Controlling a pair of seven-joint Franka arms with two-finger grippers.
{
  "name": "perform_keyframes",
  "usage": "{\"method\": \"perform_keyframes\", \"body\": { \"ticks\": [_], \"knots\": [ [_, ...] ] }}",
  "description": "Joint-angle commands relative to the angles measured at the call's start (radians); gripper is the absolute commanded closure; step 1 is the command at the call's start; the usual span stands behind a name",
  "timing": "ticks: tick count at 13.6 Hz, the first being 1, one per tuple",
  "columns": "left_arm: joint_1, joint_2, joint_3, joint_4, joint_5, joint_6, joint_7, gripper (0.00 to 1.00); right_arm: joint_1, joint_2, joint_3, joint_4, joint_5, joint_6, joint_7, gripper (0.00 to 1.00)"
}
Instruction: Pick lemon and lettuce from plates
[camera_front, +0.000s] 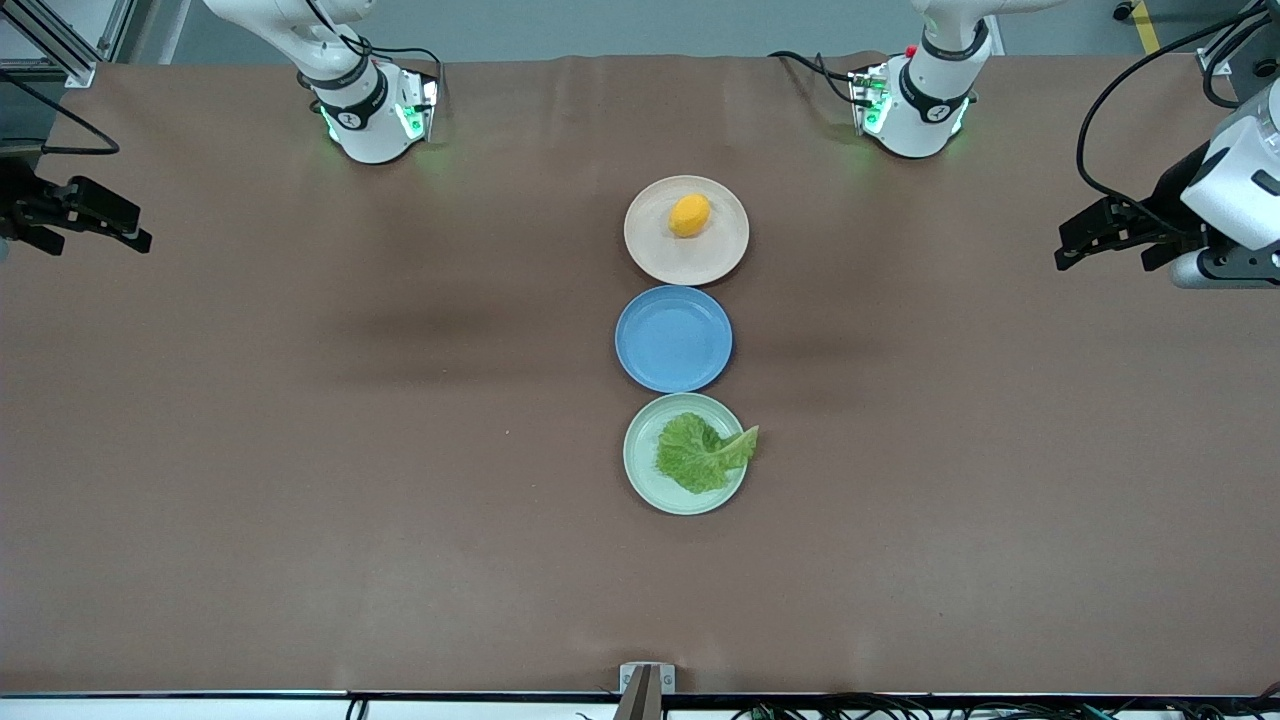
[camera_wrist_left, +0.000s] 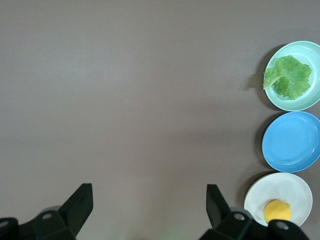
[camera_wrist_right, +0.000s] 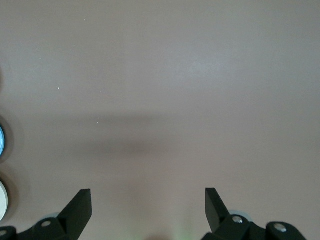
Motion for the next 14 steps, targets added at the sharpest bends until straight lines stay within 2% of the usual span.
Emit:
{"method": "perform_keyframes", "body": {
  "ticks": [1, 8, 11, 14],
  "knots": [
    [-0.001, 0.000, -0.004, 0.015, 0.017, -0.017, -0.011, 0.00, 0.000, -0.037, 0.001, -0.043, 0.004, 0.025, -0.045, 0.00],
    [-0.004, 0.015, -0.004, 0.026, 0.006, 0.011, -0.020, 0.00, 0.004, -0.051, 0.003, -0.063, -0.027, 0.028, -0.056, 0.00],
    [-0.027, 0.092, -0.010, 0.078, -0.009, 0.030, -0.026, 0.00, 0.003, -0.051, 0.001, -0.065, -0.022, 0.030, -0.050, 0.00],
    [-0.067, 0.191, -0.015, 0.117, -0.110, 0.035, -0.076, 0.00, 0.003, -0.051, 0.001, -0.065, -0.010, 0.039, -0.045, 0.00]
  ]
}}
